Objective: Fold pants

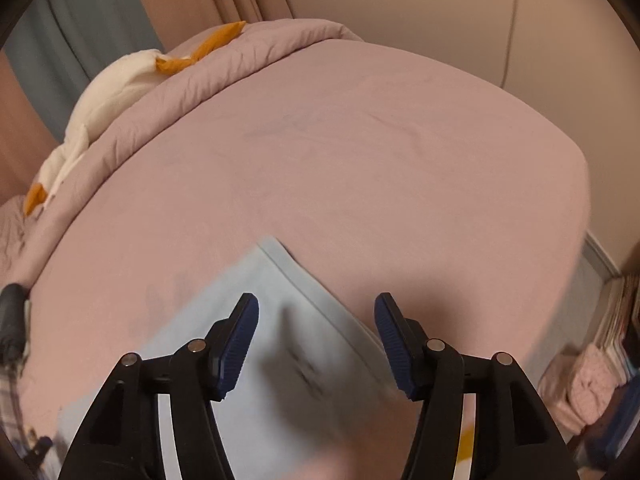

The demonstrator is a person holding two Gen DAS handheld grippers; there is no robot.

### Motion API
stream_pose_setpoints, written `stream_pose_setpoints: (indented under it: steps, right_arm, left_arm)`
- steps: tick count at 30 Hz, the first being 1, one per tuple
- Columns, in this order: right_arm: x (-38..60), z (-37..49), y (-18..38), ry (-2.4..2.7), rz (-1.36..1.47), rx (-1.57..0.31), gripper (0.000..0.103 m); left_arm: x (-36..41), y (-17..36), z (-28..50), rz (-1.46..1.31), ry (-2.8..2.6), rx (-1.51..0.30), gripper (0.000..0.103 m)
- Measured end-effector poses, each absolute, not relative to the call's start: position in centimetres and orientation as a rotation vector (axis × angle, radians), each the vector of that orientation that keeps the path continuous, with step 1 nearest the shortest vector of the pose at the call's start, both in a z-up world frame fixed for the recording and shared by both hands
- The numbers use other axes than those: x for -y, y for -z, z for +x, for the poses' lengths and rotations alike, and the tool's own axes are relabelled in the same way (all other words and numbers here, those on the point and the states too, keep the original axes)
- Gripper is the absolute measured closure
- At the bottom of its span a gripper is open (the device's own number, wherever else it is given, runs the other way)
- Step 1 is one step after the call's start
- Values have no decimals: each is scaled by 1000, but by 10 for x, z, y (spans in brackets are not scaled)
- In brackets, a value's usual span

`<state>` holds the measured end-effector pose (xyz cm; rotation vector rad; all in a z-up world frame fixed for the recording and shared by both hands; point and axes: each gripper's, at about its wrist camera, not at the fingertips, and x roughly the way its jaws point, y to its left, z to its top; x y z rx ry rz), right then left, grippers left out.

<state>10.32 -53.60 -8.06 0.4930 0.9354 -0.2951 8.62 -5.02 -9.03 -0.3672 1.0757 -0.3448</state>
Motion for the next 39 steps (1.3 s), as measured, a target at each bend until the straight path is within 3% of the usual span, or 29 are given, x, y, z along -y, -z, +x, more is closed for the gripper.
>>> stream_pose_setpoints:
  steps: [4,6,8,11,13,24,39]
  right_arm:
    - [546,85,99,319,539,-954,44]
    - [549,89,107,323,563,-966,61]
    - [549,93,112,295,602,-958,66]
    - [541,102,115,329,553,-966,90]
    - [536,99,106,358,529,-924,97]
    - [545,100,130,391,554,-974,99]
    - [548,94,135,396,534,-998,99]
  left_arm:
    - [63,107,61,-383,387,-1134,63]
    - [70,116,55,-382,399,-1167,63]
    - [77,127,49,-364,415,-1208,64]
    - [79,135,46,-352,383,-1215,66]
    - [77,139,46,-375,369,-1231,71]
    - [78,143,52,-380,360,-1243,77]
    - [82,141,50,-336,334,-1230,77]
